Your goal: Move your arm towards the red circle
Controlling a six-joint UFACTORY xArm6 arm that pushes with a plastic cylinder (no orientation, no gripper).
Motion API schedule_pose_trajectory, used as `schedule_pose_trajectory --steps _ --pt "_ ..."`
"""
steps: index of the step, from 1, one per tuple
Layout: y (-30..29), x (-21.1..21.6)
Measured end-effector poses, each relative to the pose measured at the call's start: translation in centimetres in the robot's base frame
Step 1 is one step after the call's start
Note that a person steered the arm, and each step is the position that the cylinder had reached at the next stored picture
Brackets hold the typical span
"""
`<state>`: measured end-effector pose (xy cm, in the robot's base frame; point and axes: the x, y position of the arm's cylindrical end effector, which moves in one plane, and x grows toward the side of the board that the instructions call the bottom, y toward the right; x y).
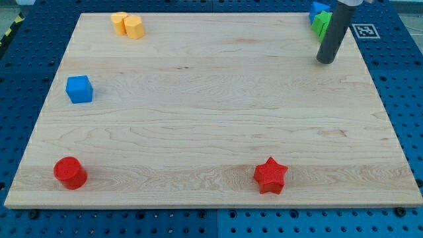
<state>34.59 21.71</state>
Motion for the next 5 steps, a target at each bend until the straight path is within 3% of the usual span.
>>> schedule_pose_trajectory --steps 1,3,5 --pt "0.0 0.3" --pt "0.0 7.1" --pt "0.0 7.5"
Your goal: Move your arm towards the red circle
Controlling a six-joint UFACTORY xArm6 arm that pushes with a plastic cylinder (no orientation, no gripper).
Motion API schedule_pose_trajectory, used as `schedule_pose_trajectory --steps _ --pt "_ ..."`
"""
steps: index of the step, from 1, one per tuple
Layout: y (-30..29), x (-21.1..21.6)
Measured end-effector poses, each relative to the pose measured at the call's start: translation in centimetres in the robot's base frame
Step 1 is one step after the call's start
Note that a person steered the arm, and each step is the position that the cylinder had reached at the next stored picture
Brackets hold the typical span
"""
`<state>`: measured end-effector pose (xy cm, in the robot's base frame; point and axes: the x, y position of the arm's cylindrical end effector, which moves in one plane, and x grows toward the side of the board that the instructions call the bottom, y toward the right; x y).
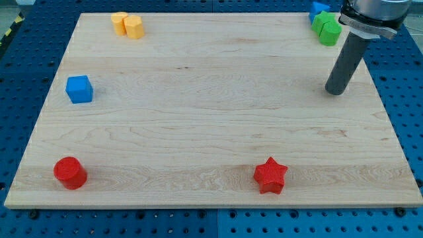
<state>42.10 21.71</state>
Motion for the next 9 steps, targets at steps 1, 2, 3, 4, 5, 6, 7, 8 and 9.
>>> schedule_pose_trajectory --steps 1,2,3,4,5,6,7,8,9 --pt "-1.0 0.2" --pt "-4.7 0.2" --pt "-9.8 0.2" --pt "-13.9 0.2" --pt "-17.5 0.2" --pt "-20.1 1.0" --pt "-22.5 2.5" --pt "-24.1 4.9" --pt "-24.3 7.7"
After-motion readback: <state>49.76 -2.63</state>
